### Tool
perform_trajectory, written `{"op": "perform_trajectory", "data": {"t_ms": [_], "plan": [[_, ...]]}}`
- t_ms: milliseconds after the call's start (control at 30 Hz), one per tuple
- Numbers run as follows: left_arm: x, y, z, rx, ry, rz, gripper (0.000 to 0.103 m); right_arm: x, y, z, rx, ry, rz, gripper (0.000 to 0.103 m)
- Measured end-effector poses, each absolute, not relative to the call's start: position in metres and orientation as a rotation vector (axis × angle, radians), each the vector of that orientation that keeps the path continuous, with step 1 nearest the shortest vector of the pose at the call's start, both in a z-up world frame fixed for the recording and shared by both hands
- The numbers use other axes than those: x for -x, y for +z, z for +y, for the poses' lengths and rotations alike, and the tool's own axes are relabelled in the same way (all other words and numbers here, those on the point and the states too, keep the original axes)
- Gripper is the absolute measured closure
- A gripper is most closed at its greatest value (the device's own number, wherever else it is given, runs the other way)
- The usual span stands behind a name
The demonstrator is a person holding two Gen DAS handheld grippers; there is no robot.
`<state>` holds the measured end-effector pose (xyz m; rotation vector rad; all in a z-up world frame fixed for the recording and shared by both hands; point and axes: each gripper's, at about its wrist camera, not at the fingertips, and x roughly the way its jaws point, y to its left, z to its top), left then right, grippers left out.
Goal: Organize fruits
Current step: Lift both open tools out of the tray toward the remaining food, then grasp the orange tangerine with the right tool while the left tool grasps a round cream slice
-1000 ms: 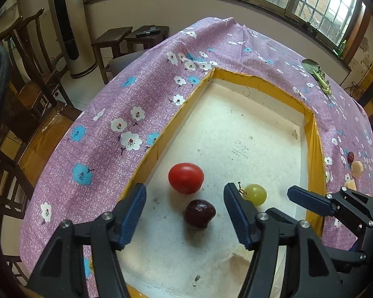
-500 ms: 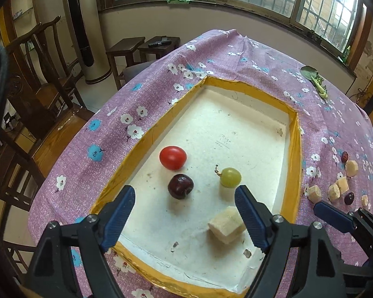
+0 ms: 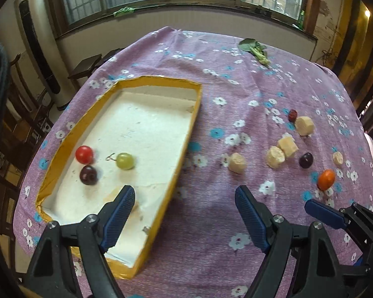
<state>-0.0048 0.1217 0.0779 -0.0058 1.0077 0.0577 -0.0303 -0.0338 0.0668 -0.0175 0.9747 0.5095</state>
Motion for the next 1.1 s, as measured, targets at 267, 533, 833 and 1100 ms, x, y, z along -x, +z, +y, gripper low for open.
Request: {"op": "perform_trajectory", "data": {"t_ms": [267,533,833,1100], "plan": [[-0.012,0.061,0.068,-0.065,-0.066,1.055,0.018,0.026,0.066,-0.106,-0.018,0.362,0.938,0.056],[-0.02,0.054,0.066,-0.044,-0.054,1.083,0.018,0.003,0.04,-0.137,-0.011,0.329,0.978,0.05],[-0.039,0.043,0.078,0.076,-0.104,1.117,0.018,-0.007,0.029,-0.127,0.087,0.366,0.95,0.068],[-0.063,0.028,0.078,0.073,-0.114,1.121,0.02,-0.008,0.029,-0.129,0.081,0.381,0.952,0.068]]}}
